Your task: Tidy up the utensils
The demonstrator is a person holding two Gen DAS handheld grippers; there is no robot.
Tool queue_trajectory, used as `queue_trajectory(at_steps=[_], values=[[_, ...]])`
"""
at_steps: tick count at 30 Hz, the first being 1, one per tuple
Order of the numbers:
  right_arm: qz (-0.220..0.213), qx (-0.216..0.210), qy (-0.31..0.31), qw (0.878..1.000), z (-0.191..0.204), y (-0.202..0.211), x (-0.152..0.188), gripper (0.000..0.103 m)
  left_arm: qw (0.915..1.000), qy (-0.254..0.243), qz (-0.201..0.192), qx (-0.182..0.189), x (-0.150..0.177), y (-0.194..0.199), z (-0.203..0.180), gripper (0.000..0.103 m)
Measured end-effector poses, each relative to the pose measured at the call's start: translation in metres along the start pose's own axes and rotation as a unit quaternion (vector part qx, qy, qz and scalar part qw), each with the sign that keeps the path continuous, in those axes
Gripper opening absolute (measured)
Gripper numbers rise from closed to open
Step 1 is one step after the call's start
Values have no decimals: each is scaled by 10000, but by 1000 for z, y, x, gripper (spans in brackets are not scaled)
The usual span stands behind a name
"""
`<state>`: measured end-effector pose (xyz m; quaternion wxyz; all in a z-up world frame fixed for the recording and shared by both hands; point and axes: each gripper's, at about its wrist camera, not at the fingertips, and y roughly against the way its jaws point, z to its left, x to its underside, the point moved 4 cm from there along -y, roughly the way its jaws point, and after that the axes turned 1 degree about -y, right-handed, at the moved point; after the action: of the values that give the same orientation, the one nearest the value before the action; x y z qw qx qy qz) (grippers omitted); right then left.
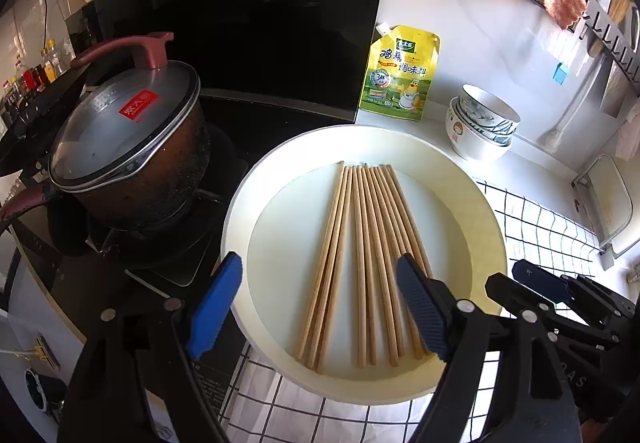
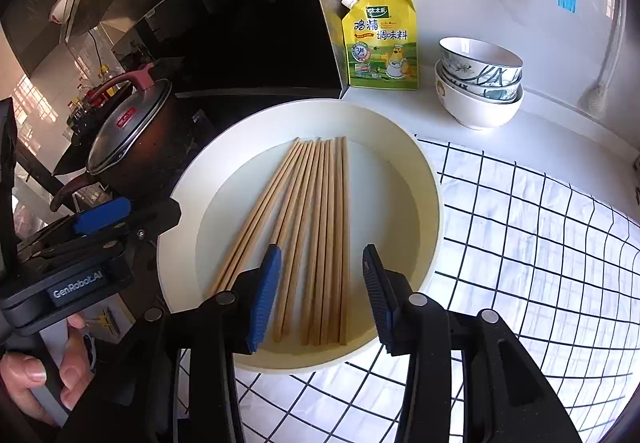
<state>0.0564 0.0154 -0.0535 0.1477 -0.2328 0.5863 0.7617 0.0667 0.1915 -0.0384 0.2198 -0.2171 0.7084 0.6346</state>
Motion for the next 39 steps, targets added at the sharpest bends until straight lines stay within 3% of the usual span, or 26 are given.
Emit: queue_trajectory(at_steps=[1,7,39], values=[[-14,21,-15,10000,-1,1,0,52,10000,-2,-14,-10,0,2,0,82],[-49,107,-132,9998,-6,3,1,67,9999,95,-75,-73,0,8,5,91],[-19,187,26,9998,0,7,1,70,9995,10,-111,-307,-3,13,6,96]])
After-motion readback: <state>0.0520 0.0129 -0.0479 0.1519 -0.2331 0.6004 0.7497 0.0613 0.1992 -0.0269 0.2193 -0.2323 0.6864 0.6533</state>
